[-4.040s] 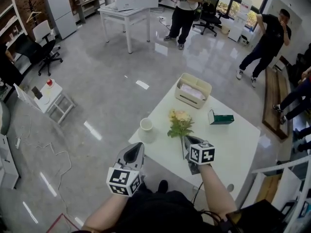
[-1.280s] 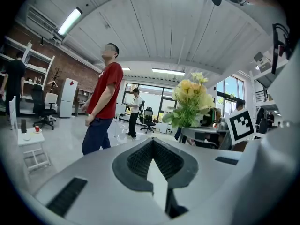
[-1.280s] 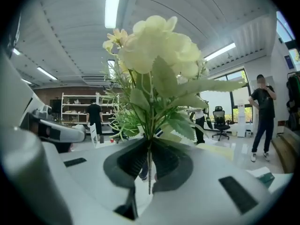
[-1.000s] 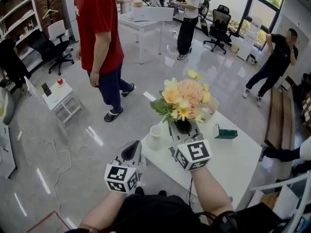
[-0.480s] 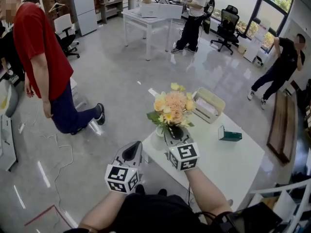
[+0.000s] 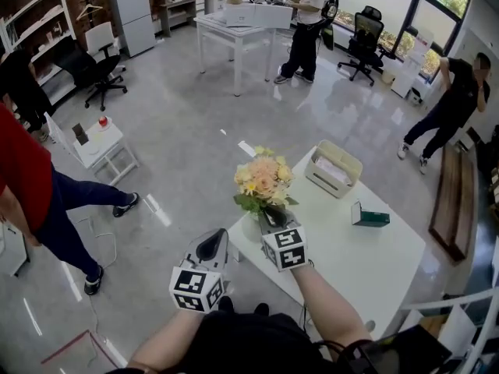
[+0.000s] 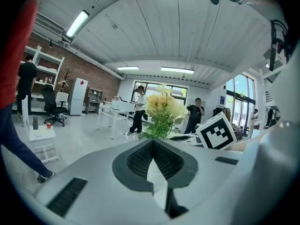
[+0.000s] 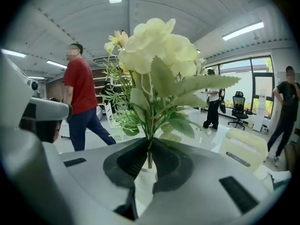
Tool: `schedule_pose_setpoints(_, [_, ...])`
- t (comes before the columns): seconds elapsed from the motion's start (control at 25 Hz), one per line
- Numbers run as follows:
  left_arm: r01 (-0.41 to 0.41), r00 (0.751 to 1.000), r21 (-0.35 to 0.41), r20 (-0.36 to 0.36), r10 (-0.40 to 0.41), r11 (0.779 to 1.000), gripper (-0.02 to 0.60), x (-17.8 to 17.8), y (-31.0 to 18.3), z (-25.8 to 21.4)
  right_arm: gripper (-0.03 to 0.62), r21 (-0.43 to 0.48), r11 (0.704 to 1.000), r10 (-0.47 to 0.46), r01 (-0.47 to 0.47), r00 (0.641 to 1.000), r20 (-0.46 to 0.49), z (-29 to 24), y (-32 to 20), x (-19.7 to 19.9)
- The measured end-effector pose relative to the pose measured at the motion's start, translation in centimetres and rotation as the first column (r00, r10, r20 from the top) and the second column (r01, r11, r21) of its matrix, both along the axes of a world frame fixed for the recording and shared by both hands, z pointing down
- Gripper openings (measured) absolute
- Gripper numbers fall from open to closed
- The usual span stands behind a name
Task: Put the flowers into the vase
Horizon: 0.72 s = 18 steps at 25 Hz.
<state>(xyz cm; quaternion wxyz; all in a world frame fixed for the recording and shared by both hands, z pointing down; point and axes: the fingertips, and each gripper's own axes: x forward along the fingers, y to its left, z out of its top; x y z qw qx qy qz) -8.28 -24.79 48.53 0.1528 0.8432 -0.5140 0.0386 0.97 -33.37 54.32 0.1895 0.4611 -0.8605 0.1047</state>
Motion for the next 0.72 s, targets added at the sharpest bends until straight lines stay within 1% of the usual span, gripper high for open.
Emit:
schedule_pose_setpoints(0.16, [0.000, 1.000, 0.008, 0.007, 0.000, 1.000, 0.003, 0.0, 0.0, 0.1, 0.035, -0.068, 0.998, -0.004, 0.002, 1.000, -0.031, 1.3, 0.0, 0.2])
schedule_pose_setpoints(0.28, [-0.001, 1.000, 0.005, 0.005, 0.001, 1.000, 0.003, -0.1, -0.1, 0.1, 0.037, -0.086, 0.996, -0.016, 0.011, 0.998, -0.060, 1.5, 0.0, 0.0])
schedule_pose_setpoints(0.56, [-0.007, 1.000, 0.013, -0.004, 0.007, 1.000, 0.003, -0.2, -0.2, 0.0, 0.057, -0.128, 0.991, -0.057, 0.035, 0.984, -0.169, 1.8, -0.2, -0.5])
schedule_pose_setpoints(0.72, [-0.004, 1.000, 0.014, -0.006, 0.004, 1.000, 0.003, -0.5, -0.3, -0.1, 0.061, -0.149, 0.988, -0.076, 0.047, 0.978, -0.196, 1.9, -0.2, -0.6])
